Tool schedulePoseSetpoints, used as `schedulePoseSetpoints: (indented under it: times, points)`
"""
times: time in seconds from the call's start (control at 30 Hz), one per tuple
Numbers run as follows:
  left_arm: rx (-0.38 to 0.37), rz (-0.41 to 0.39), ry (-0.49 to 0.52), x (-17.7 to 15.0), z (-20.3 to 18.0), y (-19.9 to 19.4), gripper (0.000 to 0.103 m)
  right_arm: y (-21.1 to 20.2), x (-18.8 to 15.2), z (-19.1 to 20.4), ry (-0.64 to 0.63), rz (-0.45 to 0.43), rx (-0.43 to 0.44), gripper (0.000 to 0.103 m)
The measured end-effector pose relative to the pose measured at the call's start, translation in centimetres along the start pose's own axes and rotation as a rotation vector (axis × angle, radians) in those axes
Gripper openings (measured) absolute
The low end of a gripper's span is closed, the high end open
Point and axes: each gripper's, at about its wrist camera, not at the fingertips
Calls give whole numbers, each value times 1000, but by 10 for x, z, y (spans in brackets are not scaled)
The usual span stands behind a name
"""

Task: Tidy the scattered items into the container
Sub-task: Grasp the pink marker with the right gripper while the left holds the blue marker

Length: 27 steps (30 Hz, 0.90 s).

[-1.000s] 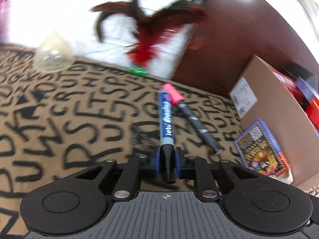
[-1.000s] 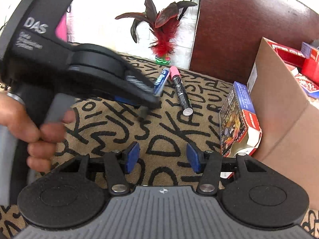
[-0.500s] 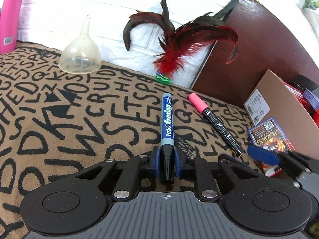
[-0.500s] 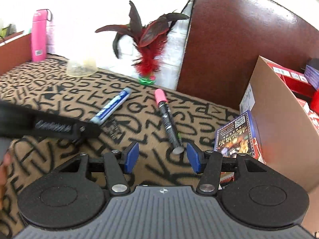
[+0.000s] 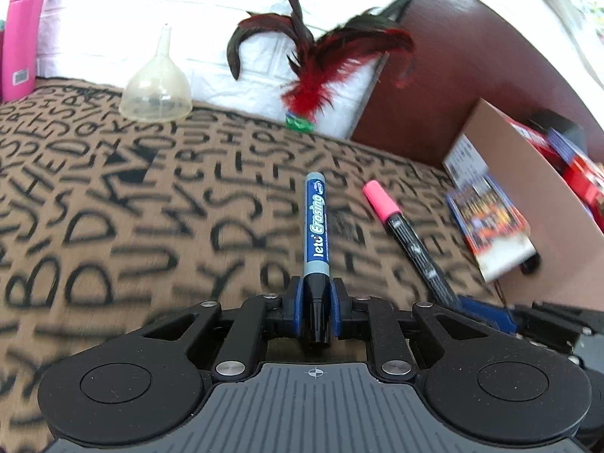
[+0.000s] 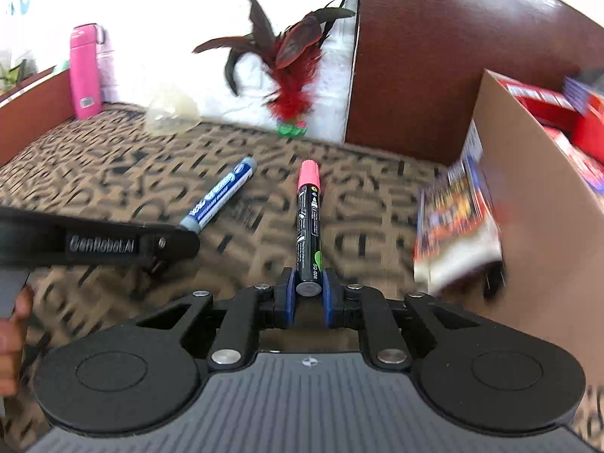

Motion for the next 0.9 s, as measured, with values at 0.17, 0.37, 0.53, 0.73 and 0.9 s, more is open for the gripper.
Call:
schedulePoseSetpoints:
  times: [0.17,0.37,0.53,0.73,0.9]
  points:
    - [-37,41,17,-37,0,-37,13,-51,-44,11,35,41,21,17]
    - [-65,90,17,-73,-3,-74,16,-109,-86,28,47,74,33,18]
    - [-64,105,11,-69,-11,-73,50,-116,-86,30,42,68,22,31]
    - [-26,92,110,-64,-32,-57,62,-100,-67,22,54,38,23,42]
    - [-4,105,160,-64,-38,-51,34,-76,-62,21,61,77,47,26]
Point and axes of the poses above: each gripper's, at about its wrist camera, not at the fingertips, and y roughly the way its jaws point, z to its left, x to its top, and after that the axes turned 5 degrees about -y, right-handed
